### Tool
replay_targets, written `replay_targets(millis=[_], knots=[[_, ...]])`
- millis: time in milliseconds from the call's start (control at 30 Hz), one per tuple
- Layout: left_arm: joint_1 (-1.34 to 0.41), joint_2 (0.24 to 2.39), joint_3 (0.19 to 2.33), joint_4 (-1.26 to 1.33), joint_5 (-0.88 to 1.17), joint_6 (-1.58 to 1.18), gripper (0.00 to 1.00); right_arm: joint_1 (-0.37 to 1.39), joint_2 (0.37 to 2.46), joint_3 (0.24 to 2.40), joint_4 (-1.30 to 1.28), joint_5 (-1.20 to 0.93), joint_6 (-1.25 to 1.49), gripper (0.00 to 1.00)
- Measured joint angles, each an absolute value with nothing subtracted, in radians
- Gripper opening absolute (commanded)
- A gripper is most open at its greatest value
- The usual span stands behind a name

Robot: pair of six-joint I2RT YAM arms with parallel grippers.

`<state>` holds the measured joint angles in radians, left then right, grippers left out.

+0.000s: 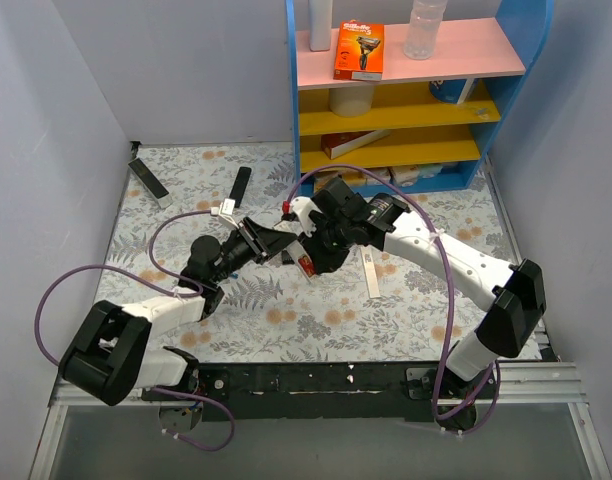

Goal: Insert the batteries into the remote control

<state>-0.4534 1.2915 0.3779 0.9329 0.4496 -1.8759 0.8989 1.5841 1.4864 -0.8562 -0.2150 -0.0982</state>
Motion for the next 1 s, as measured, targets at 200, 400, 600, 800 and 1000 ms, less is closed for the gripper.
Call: replay_targets(millis=[200, 400, 600, 800, 1000], knots=[[-0.455, 1.22, 0.379, 0.873, 0.421, -1.816, 0.0, 0.902, 1.581, 1.491, -0.843, -0.212, -0.054, 0.37], [-0.463, 1.191, 0.379, 0.87, 0.399, -1.795, 0.0, 0.891, 1.533, 1.465, -0.813, -0.221, -0.027, 0.45], [-0.474, 1.163, 0.377, 0.891, 0.404, -1.803, 0.0, 0.803, 1.419, 1.366, -0.729, -0.259, -0.022, 0.56], [-0.476, 1.134, 0.377, 0.836, 0.398, -1.767, 0.0, 0.716, 1.281, 1.222, -0.582, -0.297, 0.035, 0.67], [-0.476, 1.088, 0.377, 0.718, 0.365, -1.716, 0.0, 0.634, 1.284, 1.142, -0.57, -0.209, 0.114, 0.73]])
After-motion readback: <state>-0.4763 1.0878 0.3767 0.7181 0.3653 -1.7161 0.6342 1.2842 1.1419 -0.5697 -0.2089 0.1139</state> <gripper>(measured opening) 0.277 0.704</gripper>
